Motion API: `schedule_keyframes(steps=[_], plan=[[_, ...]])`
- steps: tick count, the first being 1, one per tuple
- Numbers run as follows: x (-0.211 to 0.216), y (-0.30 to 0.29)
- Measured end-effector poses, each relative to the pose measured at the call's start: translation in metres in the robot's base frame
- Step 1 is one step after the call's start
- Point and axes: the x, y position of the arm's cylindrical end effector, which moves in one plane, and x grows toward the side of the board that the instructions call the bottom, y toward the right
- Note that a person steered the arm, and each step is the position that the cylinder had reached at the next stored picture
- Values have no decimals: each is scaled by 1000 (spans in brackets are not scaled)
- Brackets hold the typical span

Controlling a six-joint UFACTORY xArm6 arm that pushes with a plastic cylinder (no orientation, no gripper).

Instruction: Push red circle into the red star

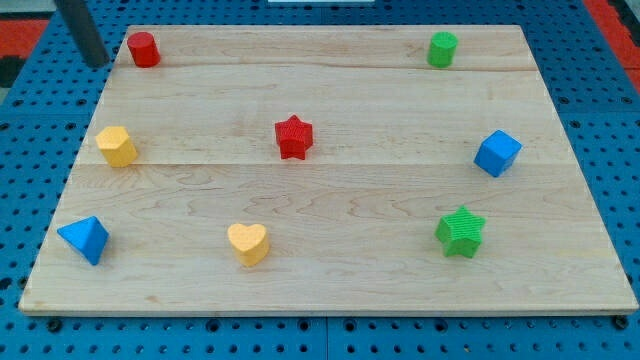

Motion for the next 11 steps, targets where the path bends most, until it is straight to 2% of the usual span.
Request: schedule_keyframes(steps=[1, 2, 4, 5, 6, 7, 9, 11], plan=[[-11, 2], [-11, 48], [24, 97], [6, 100], [16, 126], [52, 173], [32, 186], [104, 227]])
